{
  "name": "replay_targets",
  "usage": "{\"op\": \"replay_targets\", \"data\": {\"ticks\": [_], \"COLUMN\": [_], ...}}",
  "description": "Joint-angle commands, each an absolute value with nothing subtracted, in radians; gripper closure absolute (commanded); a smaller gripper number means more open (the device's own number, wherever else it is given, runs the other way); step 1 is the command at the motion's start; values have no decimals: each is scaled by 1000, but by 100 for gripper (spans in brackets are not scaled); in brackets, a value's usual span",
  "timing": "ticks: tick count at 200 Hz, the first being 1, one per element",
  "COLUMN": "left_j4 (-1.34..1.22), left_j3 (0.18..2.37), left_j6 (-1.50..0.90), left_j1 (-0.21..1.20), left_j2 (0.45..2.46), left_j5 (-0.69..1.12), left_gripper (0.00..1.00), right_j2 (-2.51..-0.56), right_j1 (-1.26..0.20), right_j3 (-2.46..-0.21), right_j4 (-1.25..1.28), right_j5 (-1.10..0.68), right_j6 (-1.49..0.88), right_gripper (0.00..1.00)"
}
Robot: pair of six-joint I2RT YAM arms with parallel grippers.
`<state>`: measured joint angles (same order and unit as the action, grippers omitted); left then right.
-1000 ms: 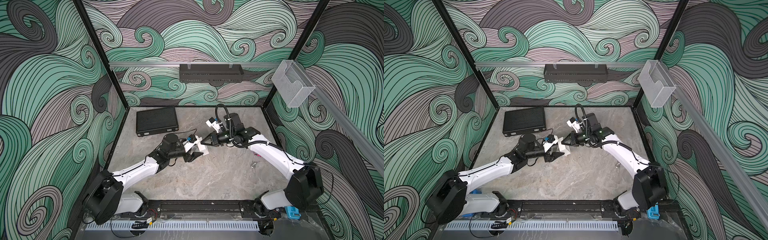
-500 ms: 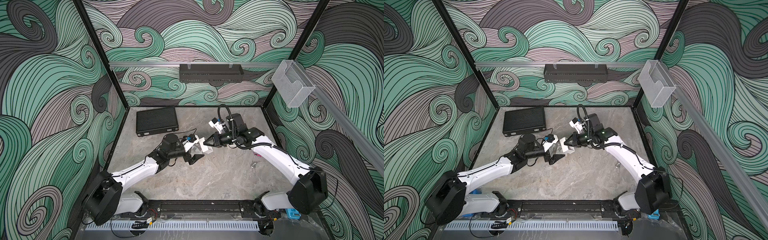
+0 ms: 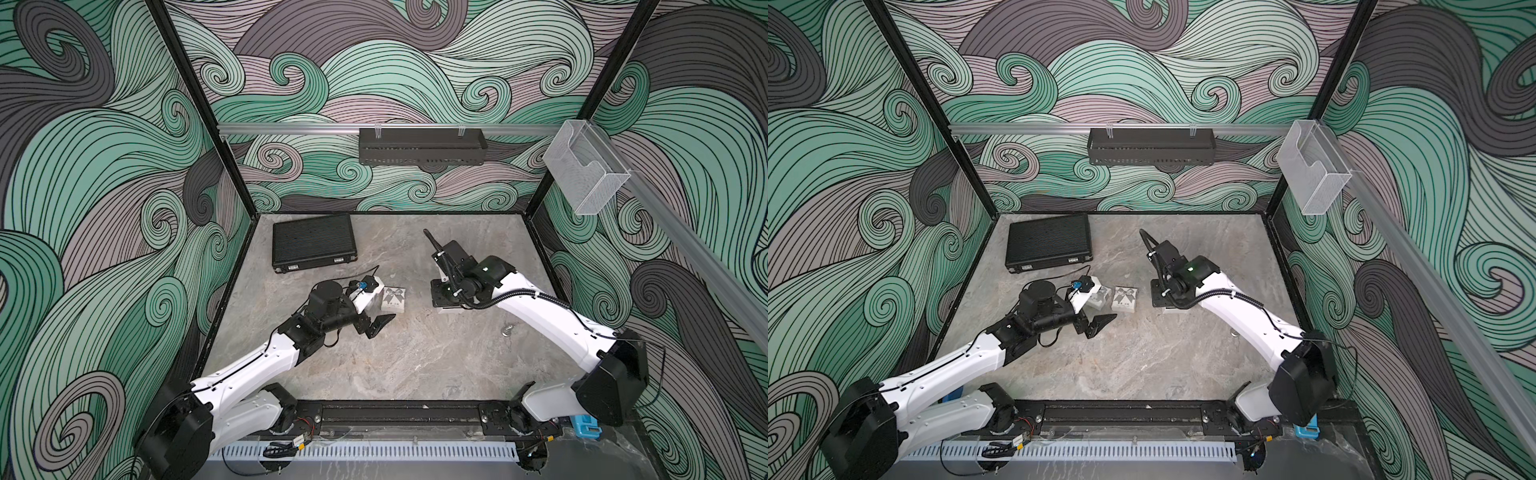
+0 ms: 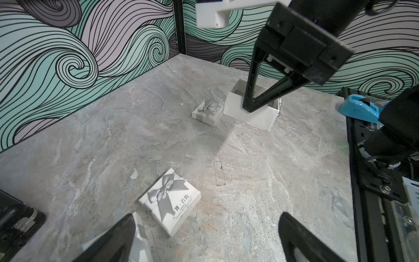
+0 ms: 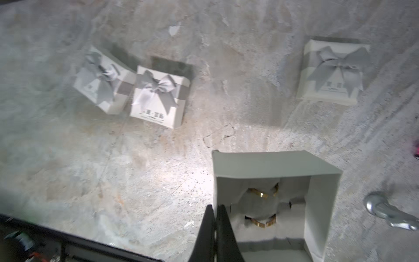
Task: Take the rings out of the lift-off lid box
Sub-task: Place the jewelry box at the center of the board.
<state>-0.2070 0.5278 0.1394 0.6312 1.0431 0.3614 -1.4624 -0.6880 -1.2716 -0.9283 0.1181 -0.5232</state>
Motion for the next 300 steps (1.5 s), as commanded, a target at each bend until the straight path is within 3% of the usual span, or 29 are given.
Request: {"op": "replay_targets", "data": {"ticks": [1,31,101,177,202,261,300], "left_j4": [-161,-155,-108,-71,-46,-96,-96], "left_j3": [528,521,539,549,546,482,478], "left_j6": [88,63,83,122,135,130,133], "left_j1": [638,640,640,638,638,638,638], "left_j2": [1015,999,1026,1073,1073,1019,1023], "left_j5": [329,299,234,194,177,155,141], "left_gripper": [1,1,1,1,1,1,1], "right_j2": [-1493,-1541,-1551,-1481,-1414,-1504,-1511], "right_j1": [-719,-739,-747,-746,-738,-730,-755], "right_j3": [-1264,-1244,-1139,-1042,-960,-985,-954], "right_j4": [-969,-940,-802,-688,-660,-747,-678], "right_j5": [320,328,241,64,-99,-269,-257], "right_j6": [-618,-613,-355,485,755,916,916], "right_gripper": [100,100,100,100,100,100,100]}}
